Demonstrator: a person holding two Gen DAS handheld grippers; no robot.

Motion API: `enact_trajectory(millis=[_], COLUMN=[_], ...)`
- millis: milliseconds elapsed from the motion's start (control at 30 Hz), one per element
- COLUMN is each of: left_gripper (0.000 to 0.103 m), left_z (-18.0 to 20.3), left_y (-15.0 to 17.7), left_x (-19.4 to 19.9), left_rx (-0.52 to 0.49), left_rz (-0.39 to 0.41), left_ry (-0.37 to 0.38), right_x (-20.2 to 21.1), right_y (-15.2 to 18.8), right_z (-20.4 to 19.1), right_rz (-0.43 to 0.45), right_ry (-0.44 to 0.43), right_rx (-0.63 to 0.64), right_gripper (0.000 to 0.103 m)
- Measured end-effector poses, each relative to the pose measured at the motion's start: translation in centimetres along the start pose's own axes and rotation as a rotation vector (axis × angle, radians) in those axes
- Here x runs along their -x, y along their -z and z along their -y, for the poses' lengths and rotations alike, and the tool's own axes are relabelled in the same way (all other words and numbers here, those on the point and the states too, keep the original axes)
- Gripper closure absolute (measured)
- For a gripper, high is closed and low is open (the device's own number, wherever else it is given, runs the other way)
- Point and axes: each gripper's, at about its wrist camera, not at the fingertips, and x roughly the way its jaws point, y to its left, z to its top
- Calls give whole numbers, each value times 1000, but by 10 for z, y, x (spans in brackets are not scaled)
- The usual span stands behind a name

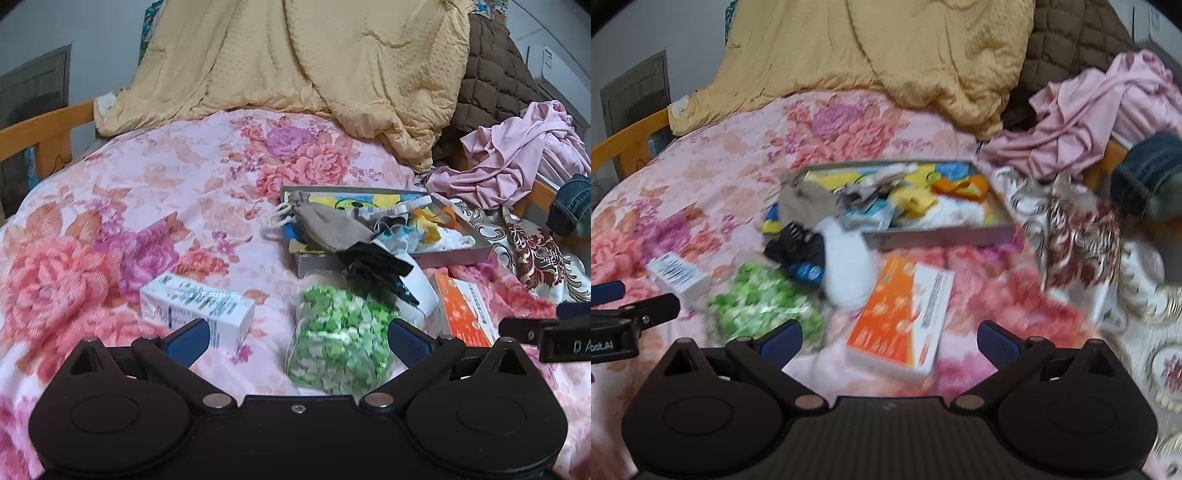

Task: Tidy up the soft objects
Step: 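Grasp the black blue-tagged sock with the left gripper while the right grasps the white cotton pad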

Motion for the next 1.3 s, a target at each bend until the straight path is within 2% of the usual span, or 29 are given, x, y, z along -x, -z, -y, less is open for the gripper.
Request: enact_trajectory(millis=[300, 433, 667, 833, 967, 1200, 1300], left_gripper=[1, 1, 1, 1, 1, 1, 1], left_z=[4, 4, 14, 15, 14, 7, 6], left_y=[-4, -7, -13, -20, -27, -42, -43], left_x=[-27, -35, -53, -72, -89, -111, -117], left_rx=[-56, -57, -97, -102, -119, -42, -15], left_rz=[-2, 15, 99, 98, 98, 60, 54], left_ry=[12, 30, 107, 171, 181, 296, 311], right_x=[-30, -38, -56, -69, -80, -95, -100], right_y=[-16, -24, -33, -36, -39, -45, -46], right_z=[6, 12, 18, 16, 14, 12, 9], right_rz=[17, 36, 80, 118, 122, 115, 107], right_ry=[39, 30, 29, 21, -12, -66, -81], right_rx=[91, 76, 118, 201, 242, 267, 281], right_gripper=[0, 0, 0, 0, 1, 3, 3])
